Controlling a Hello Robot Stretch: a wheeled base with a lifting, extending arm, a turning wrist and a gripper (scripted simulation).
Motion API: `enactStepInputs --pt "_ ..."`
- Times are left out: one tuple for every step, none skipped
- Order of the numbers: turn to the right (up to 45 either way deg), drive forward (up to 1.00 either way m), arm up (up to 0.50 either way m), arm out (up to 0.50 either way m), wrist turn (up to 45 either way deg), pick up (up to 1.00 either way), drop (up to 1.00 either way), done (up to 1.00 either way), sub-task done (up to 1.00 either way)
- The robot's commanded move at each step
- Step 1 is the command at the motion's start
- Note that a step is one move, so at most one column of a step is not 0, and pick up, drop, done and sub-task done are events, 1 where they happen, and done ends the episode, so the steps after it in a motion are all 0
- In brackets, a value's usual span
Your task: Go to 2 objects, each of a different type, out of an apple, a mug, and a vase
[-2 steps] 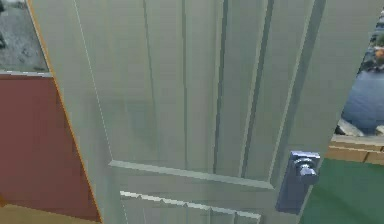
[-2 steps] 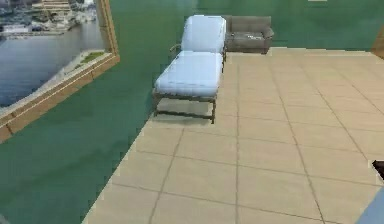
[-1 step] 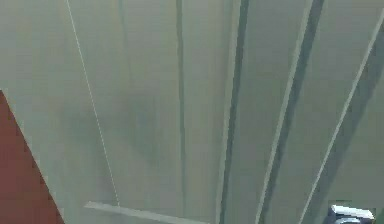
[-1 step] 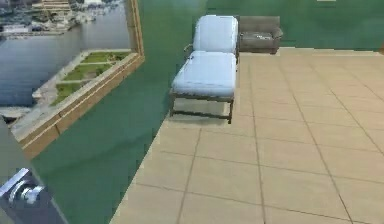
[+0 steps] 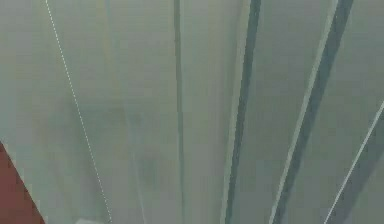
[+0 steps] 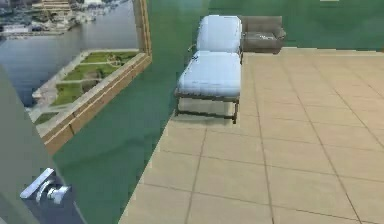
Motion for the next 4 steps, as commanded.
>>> enactStepInputs --pt "-45.0 0.00 0.00 0.00 0.0 0.00 0.00 0.00 0.00" --pt "-45.0 0.00 0.00 0.00 0.0 0.00 0.00 0.00 0.00" --pt "-45.0 0.00 0.00 0.00 0.0 0.00 0.00 0.00 0.00" --pt "-15.0 0.00 0.00 0.00 0.0 0.00 0.00 0.00 0.00"
